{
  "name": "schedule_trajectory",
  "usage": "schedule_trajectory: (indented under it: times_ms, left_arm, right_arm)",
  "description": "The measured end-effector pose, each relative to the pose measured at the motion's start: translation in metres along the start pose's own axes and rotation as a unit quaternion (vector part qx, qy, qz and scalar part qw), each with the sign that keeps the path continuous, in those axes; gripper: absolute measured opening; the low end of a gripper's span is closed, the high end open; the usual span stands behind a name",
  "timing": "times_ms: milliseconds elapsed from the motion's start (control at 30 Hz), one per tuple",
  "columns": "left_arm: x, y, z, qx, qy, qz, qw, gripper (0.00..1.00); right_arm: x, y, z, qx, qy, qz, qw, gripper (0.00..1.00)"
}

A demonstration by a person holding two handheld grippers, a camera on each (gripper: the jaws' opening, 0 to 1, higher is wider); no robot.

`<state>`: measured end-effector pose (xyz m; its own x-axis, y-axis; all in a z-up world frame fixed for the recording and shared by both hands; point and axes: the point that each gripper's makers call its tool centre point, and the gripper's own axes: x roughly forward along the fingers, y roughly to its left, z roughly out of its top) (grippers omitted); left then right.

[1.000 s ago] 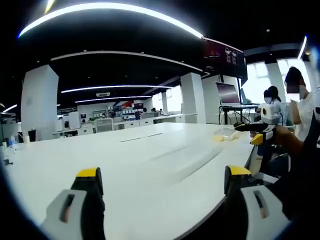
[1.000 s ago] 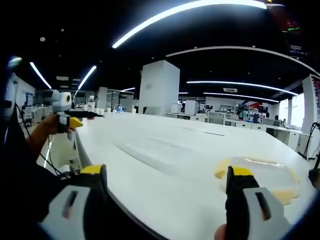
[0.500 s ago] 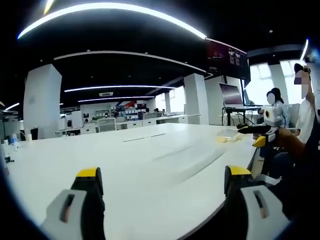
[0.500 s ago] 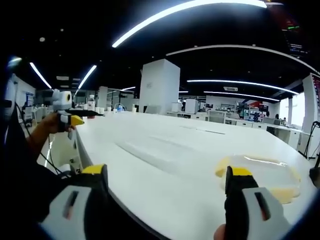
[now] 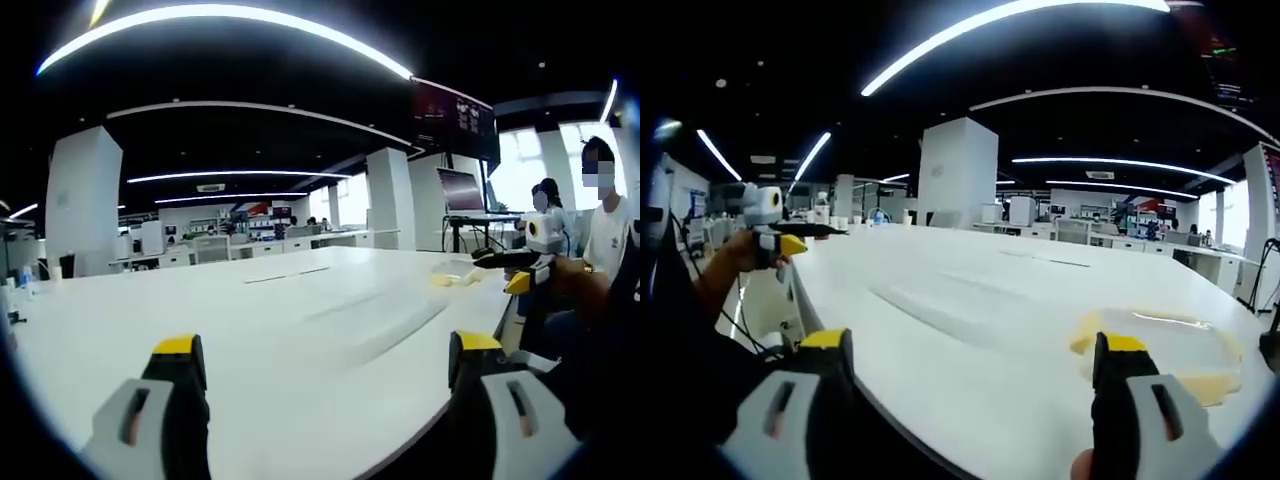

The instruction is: Snap each plastic latch of the storage box into its locked position after aligning the lid with the box until every specified latch is closed and the lid sits flush.

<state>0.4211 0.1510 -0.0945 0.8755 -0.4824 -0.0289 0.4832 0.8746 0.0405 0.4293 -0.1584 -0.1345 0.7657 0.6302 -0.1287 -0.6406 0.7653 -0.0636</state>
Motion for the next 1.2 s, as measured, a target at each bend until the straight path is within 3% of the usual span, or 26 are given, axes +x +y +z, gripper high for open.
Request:
schedule_trajectory:
  times_ms: [567, 1200]
  left_arm:
    - [0.015, -0.015, 0.001, -0.023, -0.005, -0.01, 0.9997, 1.0]
    - [0.036, -0.051, 0.006, -0.021, -0.007, -0.053, 0.9983, 1.0]
  right_arm:
    - [-0.007, -0.008, -0.001, -0.006, 0.009, -0.01, 0.9999, 1.0]
    - [-0.02, -0.026, -0.006, -0.003, 0.014, -0.034, 0.9993, 0.99]
